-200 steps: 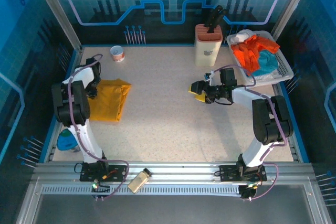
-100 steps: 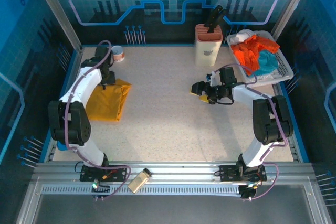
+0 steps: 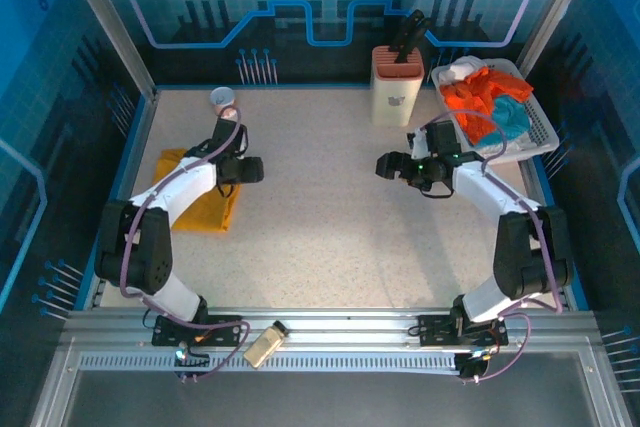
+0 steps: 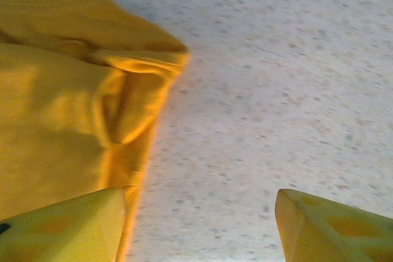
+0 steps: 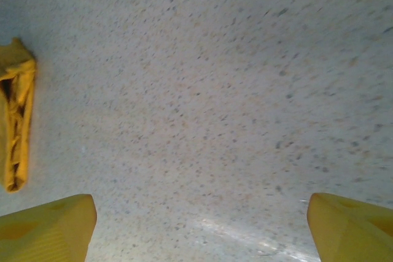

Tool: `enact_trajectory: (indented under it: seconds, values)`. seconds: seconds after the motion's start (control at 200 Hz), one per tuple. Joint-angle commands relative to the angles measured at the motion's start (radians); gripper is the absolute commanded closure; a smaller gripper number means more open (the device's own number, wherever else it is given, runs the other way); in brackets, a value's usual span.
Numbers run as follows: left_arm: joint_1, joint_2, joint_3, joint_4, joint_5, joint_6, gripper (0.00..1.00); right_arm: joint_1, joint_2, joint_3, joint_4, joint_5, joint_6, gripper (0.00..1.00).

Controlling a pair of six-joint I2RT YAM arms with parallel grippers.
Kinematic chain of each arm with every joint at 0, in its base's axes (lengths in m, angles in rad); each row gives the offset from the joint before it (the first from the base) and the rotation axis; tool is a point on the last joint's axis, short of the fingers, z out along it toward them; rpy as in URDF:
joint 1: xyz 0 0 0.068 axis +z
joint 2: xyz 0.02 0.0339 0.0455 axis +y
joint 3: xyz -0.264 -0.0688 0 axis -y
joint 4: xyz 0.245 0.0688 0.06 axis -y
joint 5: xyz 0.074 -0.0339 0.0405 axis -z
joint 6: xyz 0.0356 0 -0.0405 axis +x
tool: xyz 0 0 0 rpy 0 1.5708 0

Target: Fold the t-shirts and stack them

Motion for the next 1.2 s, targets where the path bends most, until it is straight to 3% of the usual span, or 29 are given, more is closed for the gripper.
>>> enact_trajectory:
  seconds: [0.0, 0.125, 0.24, 0.315, 0.36, 0.435, 0.495, 0.625, 0.845, 0.875, 1.056, 1.196]
  values:
    - [-0.019, -0.041, -0.052, 0.115, 0.077, 0.000, 0.33, -0.015, -0.067, -0.044, 0.015, 0.161, -0.056, 0.08]
    - [-0.017, -0.098, -0.121, 0.170, -0.001, 0.056, 0.30, -0.014, -0.126, -0.085, 0.068, 0.294, -0.078, 0.07]
    - [-0.015, -0.194, -0.267, 0.368, -0.074, 0.180, 0.29, -0.008, -0.190, -0.190, 0.201, 0.430, -0.126, 0.06]
    - [-0.006, -0.244, -0.382, 0.540, -0.141, 0.229, 0.14, -0.007, -0.235, -0.259, 0.296, 0.507, -0.169, 0.05]
    - [0.025, -0.256, -0.426, 0.604, -0.109, 0.223, 0.08, -0.008, -0.256, -0.296, 0.352, 0.543, -0.198, 0.05]
    - [0.103, -0.238, -0.446, 0.651, 0.001, 0.171, 0.09, -0.005, -0.274, -0.355, 0.462, 0.580, -0.258, 0.05]
    - [0.122, -0.217, -0.477, 0.732, -0.002, 0.202, 0.09, -0.003, -0.276, -0.405, 0.565, 0.604, -0.301, 0.04]
    - [0.127, -0.151, -0.492, 0.798, -0.085, 0.249, 0.07, -0.008, -0.251, -0.441, 0.684, 0.609, -0.354, 0.03]
    - [0.129, -0.157, -0.589, 1.058, -0.043, 0.269, 0.03, -0.006, -0.120, -0.517, 0.918, 0.598, -0.425, 0.03]
    - [0.133, -0.155, -0.596, 1.075, -0.033, 0.260, 0.03, -0.003, -0.117, -0.502, 0.874, 0.603, -0.421, 0.03]
    - [0.133, -0.025, -0.738, 1.483, -0.025, 0.267, 0.01, -0.001, -0.122, -0.566, 1.045, 0.554, -0.519, 0.02]
    - [0.135, -0.036, -0.722, 1.432, -0.027, 0.257, 0.01, -0.030, -0.037, -0.689, 1.351, 0.544, -0.500, 0.00]
